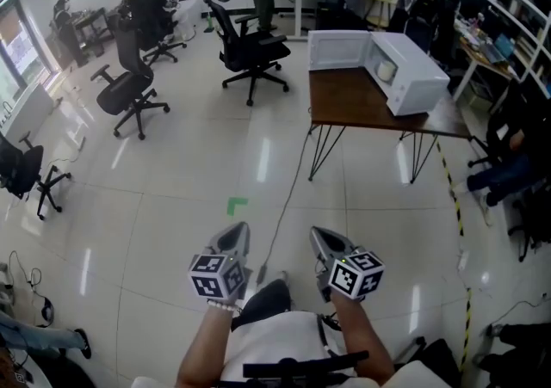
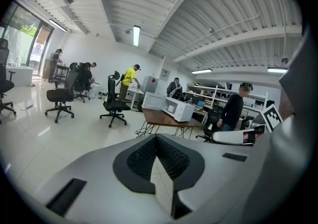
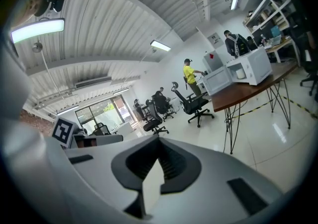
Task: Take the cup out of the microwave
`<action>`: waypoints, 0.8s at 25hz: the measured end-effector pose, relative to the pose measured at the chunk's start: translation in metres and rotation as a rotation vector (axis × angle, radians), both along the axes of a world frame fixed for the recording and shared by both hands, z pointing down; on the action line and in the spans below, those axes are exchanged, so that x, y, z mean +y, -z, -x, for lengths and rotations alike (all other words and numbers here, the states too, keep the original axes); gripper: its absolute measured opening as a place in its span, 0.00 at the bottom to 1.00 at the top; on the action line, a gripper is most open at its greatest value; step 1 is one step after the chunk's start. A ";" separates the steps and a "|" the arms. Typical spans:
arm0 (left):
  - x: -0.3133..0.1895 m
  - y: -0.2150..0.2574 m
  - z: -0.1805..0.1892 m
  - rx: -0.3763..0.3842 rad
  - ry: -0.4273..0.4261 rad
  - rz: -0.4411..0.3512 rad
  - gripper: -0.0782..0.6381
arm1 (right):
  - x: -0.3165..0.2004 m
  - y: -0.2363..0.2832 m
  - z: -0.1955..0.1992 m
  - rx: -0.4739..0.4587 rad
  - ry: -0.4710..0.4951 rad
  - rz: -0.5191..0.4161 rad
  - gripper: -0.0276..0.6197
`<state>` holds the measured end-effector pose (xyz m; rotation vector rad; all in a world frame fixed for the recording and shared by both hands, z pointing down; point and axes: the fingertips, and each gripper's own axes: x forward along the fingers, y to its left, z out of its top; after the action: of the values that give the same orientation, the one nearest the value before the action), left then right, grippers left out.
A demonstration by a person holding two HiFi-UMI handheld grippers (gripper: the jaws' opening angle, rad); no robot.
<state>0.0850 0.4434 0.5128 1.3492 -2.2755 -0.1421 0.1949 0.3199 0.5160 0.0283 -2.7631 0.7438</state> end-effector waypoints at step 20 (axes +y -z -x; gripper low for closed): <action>-0.192 0.000 0.092 -0.010 -0.216 -0.028 0.11 | -0.158 -0.007 0.077 0.014 -0.182 0.009 0.05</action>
<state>-0.0074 0.2514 0.5126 1.6026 -2.1253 -0.0943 0.1181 0.1616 0.5233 0.2852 -2.7697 0.7972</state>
